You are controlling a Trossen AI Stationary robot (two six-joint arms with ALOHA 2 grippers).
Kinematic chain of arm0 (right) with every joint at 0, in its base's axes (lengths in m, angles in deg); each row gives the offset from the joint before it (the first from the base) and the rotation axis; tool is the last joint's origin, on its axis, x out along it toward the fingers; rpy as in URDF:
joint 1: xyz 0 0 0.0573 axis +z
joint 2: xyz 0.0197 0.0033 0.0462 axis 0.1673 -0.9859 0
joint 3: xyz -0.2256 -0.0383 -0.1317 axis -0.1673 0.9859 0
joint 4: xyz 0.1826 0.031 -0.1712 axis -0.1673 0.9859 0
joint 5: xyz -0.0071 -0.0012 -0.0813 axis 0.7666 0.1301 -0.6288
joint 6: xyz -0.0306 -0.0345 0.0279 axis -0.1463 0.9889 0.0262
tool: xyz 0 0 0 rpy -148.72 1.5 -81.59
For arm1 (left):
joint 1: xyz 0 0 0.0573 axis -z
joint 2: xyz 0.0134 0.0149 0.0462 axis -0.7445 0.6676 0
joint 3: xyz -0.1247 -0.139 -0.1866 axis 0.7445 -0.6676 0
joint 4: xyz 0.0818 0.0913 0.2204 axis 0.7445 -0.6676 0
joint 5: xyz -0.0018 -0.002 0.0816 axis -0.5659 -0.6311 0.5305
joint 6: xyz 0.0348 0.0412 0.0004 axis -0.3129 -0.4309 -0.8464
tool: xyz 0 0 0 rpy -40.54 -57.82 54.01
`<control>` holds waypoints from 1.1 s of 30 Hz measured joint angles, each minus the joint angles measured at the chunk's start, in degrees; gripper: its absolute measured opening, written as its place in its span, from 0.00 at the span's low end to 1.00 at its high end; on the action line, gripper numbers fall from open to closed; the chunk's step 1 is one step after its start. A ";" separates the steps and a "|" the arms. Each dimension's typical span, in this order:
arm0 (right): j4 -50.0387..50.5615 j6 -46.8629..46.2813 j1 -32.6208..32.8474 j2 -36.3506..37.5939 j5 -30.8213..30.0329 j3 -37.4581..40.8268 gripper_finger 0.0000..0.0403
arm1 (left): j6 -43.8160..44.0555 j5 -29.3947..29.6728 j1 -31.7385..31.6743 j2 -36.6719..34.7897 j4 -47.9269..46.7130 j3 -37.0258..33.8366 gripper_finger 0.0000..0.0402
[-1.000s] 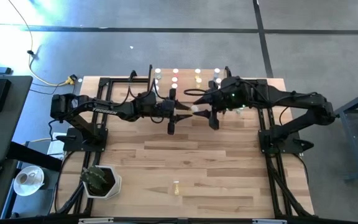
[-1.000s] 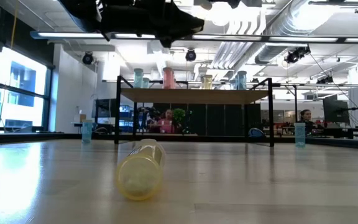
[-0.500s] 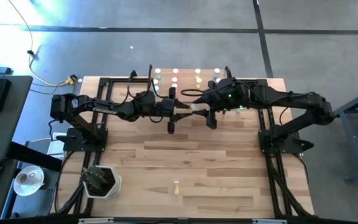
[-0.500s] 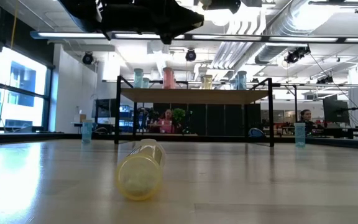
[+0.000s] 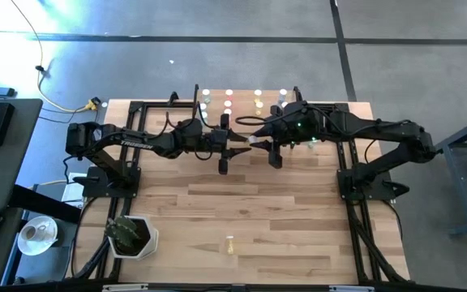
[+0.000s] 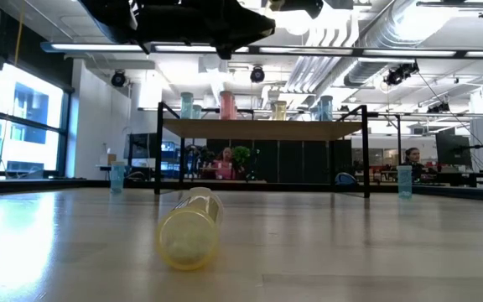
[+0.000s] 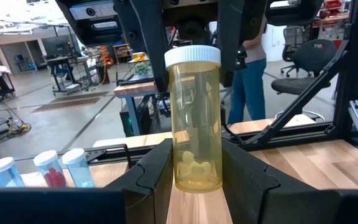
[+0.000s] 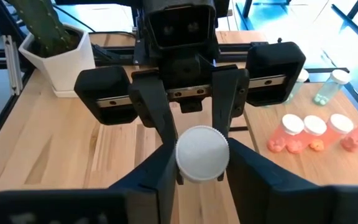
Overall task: Pick and place medicine bottles onto shelf by color
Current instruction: Put the yellow pill bottle on the shelf
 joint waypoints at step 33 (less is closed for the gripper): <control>5.20 -1.53 -0.11 0.01 -5.27 -3.49 0.26 | 0.03 4.11 -0.20 -1.94 -4.36 -0.02 0.56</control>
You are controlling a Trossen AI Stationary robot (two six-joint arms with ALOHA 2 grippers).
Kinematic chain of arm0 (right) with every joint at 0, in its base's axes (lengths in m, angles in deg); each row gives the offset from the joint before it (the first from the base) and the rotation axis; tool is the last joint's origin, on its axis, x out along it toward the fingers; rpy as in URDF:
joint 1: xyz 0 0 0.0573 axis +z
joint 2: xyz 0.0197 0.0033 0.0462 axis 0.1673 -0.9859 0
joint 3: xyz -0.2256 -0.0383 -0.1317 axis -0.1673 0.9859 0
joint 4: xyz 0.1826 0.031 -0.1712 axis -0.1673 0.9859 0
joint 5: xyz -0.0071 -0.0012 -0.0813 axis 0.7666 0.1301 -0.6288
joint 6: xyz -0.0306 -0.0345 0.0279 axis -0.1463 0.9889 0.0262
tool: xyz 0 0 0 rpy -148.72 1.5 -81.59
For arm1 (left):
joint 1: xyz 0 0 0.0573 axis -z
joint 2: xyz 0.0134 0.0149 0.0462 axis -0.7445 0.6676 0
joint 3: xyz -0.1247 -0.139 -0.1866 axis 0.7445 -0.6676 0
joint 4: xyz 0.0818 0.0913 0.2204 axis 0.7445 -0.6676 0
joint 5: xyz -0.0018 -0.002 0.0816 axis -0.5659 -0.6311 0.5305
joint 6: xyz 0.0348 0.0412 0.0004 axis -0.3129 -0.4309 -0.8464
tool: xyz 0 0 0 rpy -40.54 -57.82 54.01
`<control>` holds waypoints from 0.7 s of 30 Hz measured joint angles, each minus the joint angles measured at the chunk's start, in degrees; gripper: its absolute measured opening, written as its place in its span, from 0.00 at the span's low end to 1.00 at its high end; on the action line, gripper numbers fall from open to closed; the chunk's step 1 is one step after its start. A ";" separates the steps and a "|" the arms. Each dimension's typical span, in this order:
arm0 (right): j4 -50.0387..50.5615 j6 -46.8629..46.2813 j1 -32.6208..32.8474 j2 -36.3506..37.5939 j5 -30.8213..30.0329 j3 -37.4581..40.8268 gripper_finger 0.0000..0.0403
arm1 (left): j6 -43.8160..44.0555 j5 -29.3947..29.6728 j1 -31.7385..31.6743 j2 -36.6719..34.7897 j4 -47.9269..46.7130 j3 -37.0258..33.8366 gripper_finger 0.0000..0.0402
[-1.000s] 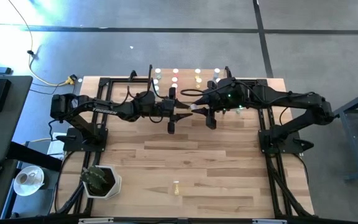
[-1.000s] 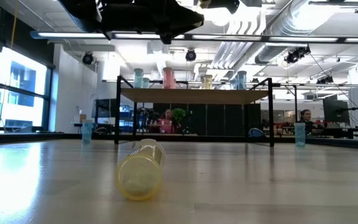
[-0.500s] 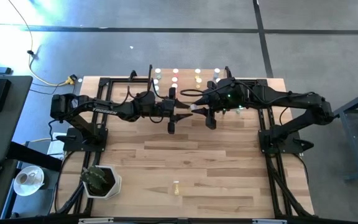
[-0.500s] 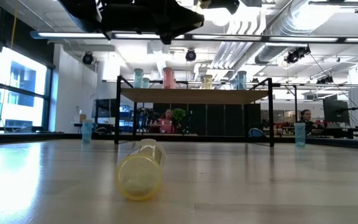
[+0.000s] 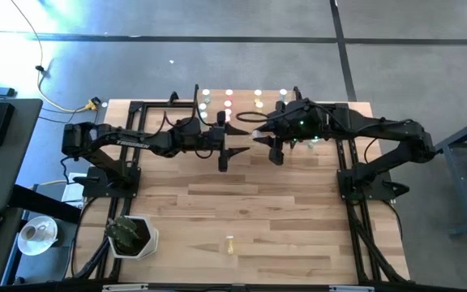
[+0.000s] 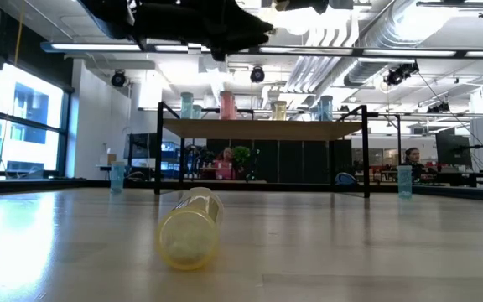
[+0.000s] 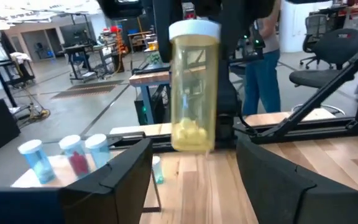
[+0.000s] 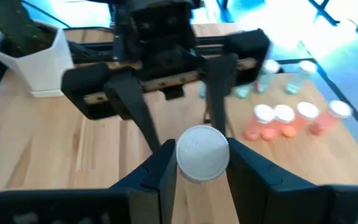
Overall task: Pick and place medicine bottles onto shelf by color
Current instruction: Put the yellow pill bottle on the shelf
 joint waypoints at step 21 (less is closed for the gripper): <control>2.91 5.09 -15.55 0.26 -3.54 -8.68 0.26 | 0.14 2.09 -3.68 -19.21 -23.16 0.02 0.56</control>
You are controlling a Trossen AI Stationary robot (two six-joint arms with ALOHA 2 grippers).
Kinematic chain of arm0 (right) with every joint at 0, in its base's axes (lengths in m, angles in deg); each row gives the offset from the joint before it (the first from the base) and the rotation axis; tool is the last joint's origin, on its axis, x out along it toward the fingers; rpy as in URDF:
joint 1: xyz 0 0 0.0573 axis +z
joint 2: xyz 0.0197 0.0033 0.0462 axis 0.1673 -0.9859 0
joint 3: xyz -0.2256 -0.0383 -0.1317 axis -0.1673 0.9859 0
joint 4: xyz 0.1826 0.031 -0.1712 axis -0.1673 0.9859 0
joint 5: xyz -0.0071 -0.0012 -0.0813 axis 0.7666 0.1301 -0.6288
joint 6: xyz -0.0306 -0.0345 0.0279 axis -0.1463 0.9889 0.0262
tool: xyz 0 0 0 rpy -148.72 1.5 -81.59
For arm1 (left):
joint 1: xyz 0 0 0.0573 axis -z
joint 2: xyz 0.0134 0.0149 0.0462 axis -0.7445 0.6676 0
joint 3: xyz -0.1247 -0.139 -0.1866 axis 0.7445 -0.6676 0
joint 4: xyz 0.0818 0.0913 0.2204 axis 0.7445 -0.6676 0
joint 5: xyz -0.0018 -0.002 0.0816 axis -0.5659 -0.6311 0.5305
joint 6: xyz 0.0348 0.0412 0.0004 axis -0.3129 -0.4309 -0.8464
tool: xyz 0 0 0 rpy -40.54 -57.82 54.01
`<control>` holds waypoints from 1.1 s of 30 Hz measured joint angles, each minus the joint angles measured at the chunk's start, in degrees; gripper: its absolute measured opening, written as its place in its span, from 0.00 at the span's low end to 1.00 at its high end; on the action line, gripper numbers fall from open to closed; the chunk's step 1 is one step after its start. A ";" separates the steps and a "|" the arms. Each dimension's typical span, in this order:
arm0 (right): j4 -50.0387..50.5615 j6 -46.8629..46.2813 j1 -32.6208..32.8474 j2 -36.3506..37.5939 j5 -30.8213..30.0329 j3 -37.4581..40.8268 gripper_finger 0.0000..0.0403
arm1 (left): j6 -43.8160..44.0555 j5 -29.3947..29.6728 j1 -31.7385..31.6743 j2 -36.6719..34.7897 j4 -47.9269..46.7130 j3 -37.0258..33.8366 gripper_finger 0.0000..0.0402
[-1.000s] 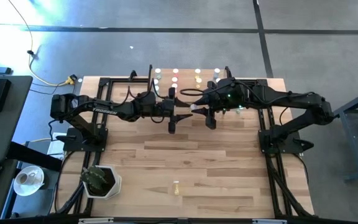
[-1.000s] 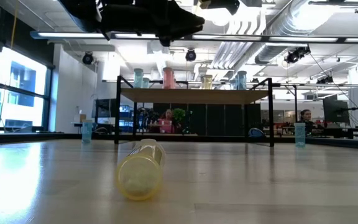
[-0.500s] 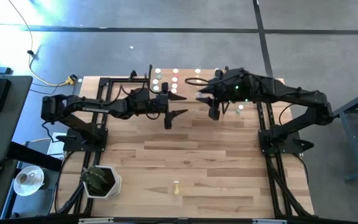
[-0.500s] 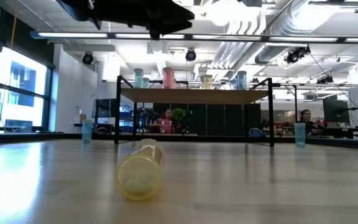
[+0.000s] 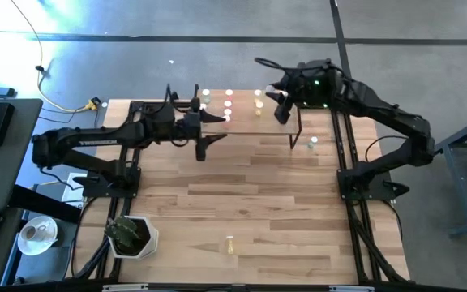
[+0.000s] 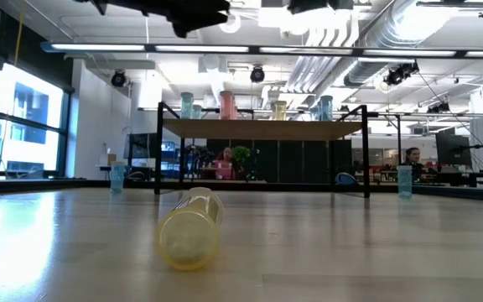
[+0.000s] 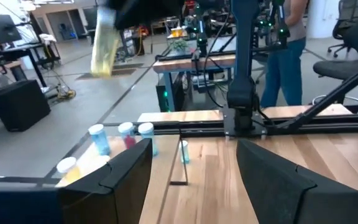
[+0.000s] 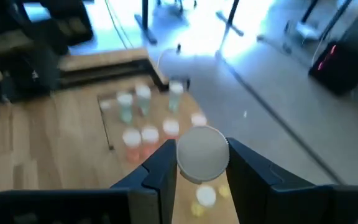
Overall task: Pick and place medicine bottles onto shelf by color
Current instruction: Put the yellow pill bottle on the shelf
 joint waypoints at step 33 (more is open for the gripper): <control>-10.53 -9.12 -5.66 -8.43 8.59 19.70 0.26 | 8.92 -7.37 -5.28 -4.29 8.90 -13.03 0.56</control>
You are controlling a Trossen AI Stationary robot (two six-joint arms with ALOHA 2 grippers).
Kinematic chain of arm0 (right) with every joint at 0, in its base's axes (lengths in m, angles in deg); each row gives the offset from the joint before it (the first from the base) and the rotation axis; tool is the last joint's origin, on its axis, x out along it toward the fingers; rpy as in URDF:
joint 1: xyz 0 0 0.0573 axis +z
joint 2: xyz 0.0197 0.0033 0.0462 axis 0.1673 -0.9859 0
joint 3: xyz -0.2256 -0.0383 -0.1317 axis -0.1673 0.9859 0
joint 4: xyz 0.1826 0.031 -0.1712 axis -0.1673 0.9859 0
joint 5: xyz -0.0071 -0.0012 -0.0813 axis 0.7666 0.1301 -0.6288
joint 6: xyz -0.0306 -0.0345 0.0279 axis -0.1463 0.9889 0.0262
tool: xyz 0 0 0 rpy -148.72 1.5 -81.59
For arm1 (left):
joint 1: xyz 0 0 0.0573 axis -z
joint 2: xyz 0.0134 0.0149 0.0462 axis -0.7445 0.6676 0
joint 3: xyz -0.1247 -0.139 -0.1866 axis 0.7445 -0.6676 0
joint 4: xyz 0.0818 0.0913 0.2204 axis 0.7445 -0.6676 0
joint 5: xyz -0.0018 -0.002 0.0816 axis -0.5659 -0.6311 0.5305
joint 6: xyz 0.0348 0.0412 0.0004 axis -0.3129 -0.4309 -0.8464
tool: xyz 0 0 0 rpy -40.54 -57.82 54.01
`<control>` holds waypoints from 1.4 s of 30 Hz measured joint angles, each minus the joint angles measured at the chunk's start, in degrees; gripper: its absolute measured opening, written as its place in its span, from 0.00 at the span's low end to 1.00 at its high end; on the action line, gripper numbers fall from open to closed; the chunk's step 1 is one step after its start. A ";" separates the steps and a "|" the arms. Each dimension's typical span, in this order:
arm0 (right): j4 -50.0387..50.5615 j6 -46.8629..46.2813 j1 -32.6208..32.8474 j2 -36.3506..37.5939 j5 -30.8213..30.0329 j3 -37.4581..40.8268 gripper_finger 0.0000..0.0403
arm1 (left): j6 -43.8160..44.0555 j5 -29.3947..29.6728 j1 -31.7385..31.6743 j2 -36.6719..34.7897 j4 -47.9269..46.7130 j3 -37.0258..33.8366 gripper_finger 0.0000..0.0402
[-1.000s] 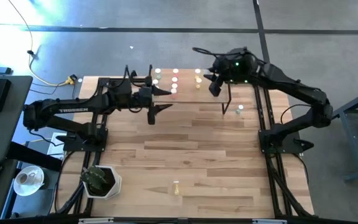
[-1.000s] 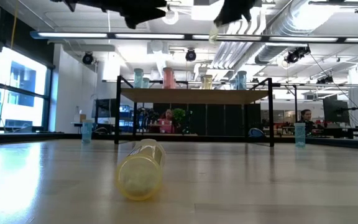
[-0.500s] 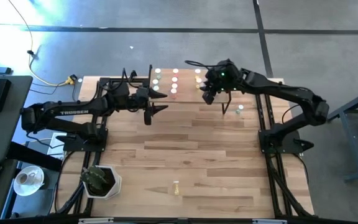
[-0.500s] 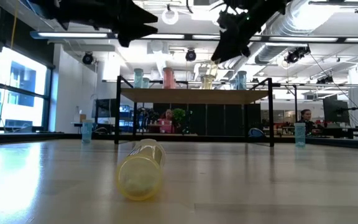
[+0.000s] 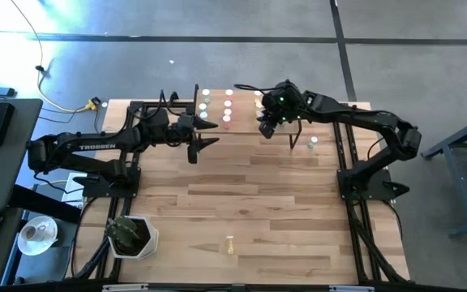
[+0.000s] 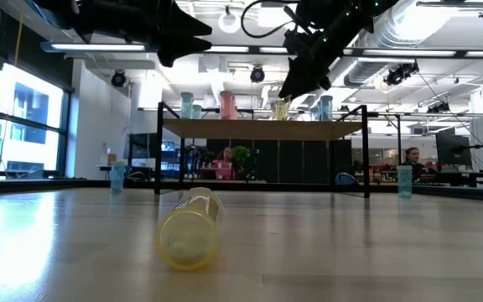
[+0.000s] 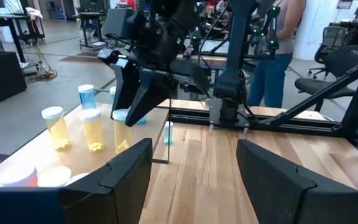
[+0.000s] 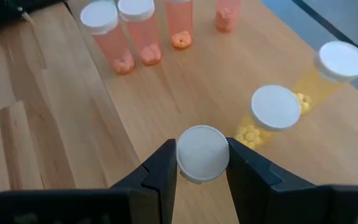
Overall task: Pick and place medicine bottles onto shelf by color
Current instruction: Put the yellow pill bottle on the shelf
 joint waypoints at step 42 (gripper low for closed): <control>3.76 2.86 0.33 -3.06 -2.47 -3.74 0.26 | 0.00 0.01 0.02 0.04 -0.05 0.00 0.56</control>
